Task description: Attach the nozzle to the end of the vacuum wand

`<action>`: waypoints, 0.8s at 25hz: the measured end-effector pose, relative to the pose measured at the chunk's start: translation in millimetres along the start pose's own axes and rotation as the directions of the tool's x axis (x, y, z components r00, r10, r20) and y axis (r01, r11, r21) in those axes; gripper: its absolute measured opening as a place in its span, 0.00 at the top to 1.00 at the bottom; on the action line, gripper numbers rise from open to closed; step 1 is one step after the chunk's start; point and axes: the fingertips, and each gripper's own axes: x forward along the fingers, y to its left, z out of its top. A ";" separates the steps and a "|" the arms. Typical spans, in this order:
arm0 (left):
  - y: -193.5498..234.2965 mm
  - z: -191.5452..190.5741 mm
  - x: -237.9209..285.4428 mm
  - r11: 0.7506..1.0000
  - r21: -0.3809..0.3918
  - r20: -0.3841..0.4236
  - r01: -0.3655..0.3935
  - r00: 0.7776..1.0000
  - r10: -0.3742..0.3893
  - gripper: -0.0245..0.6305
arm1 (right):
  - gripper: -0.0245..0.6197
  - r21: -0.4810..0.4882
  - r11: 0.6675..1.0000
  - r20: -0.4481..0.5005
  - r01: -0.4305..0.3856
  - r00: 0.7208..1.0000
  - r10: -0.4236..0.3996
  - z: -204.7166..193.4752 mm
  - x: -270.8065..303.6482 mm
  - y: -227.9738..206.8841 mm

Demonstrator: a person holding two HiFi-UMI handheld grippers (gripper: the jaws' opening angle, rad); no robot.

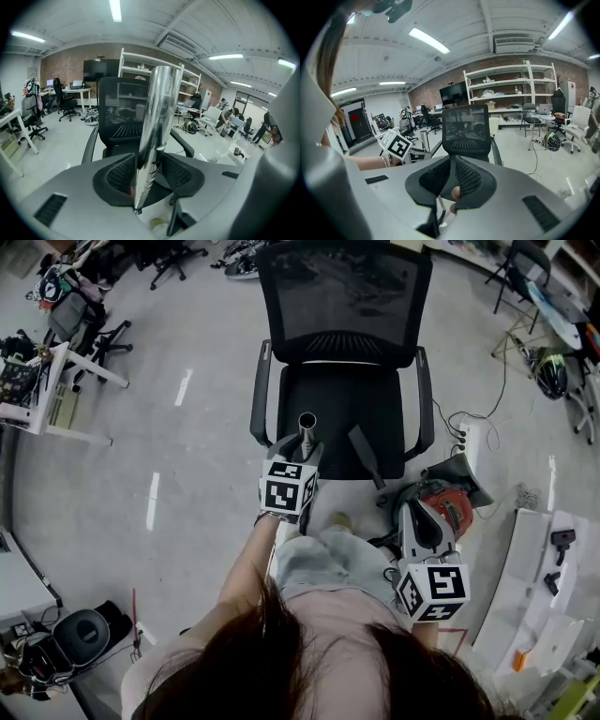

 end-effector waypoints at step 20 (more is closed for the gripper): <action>3.1 1.6 11.4 0.991 0.075 0.063 -0.107 0.993 0.102 0.72 | 0.92 0.010 0.999 -0.020 -0.047 0.999 0.047 -14.6 7.0 -21.7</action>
